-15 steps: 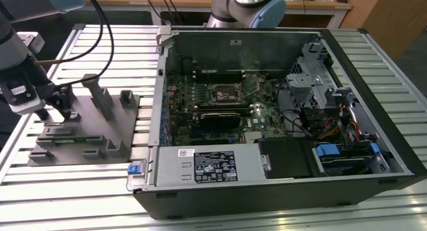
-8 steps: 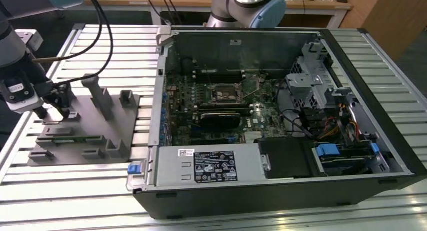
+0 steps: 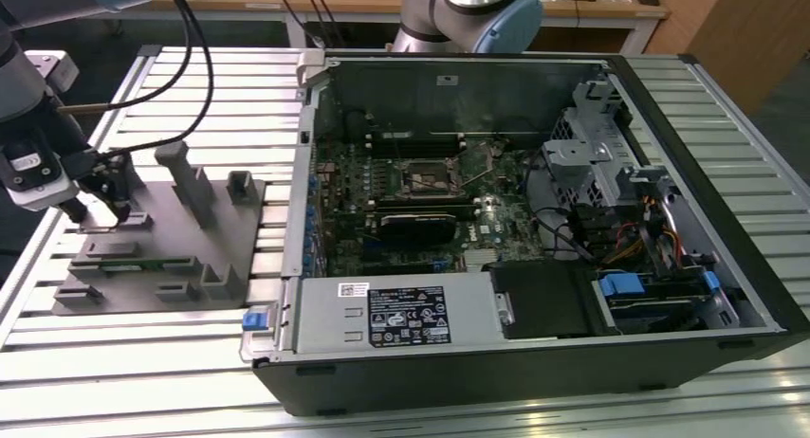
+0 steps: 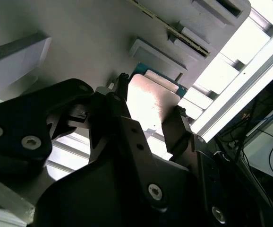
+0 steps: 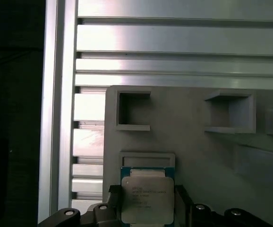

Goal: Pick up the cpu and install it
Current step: 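Pick up the cpu and move it towards the insertion slot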

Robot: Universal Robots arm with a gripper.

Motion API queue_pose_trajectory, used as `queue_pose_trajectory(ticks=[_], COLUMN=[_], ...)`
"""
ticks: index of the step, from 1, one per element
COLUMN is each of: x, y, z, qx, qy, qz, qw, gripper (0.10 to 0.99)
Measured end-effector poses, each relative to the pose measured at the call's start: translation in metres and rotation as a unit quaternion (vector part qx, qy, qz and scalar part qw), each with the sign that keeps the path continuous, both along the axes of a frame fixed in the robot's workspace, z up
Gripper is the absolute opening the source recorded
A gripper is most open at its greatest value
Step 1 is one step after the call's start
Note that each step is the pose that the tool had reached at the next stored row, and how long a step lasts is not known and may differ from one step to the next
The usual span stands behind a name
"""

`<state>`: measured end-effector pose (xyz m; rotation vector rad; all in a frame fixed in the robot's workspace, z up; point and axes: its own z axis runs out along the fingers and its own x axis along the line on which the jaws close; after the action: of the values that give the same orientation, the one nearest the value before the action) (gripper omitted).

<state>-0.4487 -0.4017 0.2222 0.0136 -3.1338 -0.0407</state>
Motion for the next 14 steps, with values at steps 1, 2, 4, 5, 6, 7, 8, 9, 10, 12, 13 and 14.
queue_pose_trajectory(ticks=[1, 2, 4, 5, 6, 7, 8, 9, 10, 12, 13, 14], x=[0.0, 0.0, 0.0, 0.0, 0.0, 0.0, 0.0, 0.0, 0.0, 0.0, 0.0, 0.0], y=[0.0, 0.0, 0.0001, 0.0001, 0.0001, 0.0002, 0.0001, 0.0002, 0.0001, 0.0002, 0.0002, 0.0002], z=[0.0012, 0.0024, 0.0045, 0.0055, 0.0065, 0.0076, 0.0086, 0.0096, 0.0106, 0.0129, 0.0141, 0.0155], qx=[0.0, 0.0, 0.0, 0.0, 0.0, 0.0, 0.0, 0.0001, 0.0001, 0.0001, 0.0002, 0.0002], qy=[0.0, 0.0, 0.0, 0.0, 0.0, 0.0, 0.0, 0.0, 0.0, 0.0, -0.0001, 0.0], qz=[0.0, 0.0, 0.0, 0.0, 0.0, 0.0, 0.0, 0.0, 0.0, 0.0, 0.0, 0.0], qw=[1.0, 1.0, 1.0, 1.0, 1.0, 1.0, 1.0, 1.0, 1.0, 1.0, 1.0, 1.0], gripper=[0.537, 0.537, 0.537, 0.537, 0.537, 0.537, 0.537, 0.537, 0.537, 0.537, 0.537, 0.537])
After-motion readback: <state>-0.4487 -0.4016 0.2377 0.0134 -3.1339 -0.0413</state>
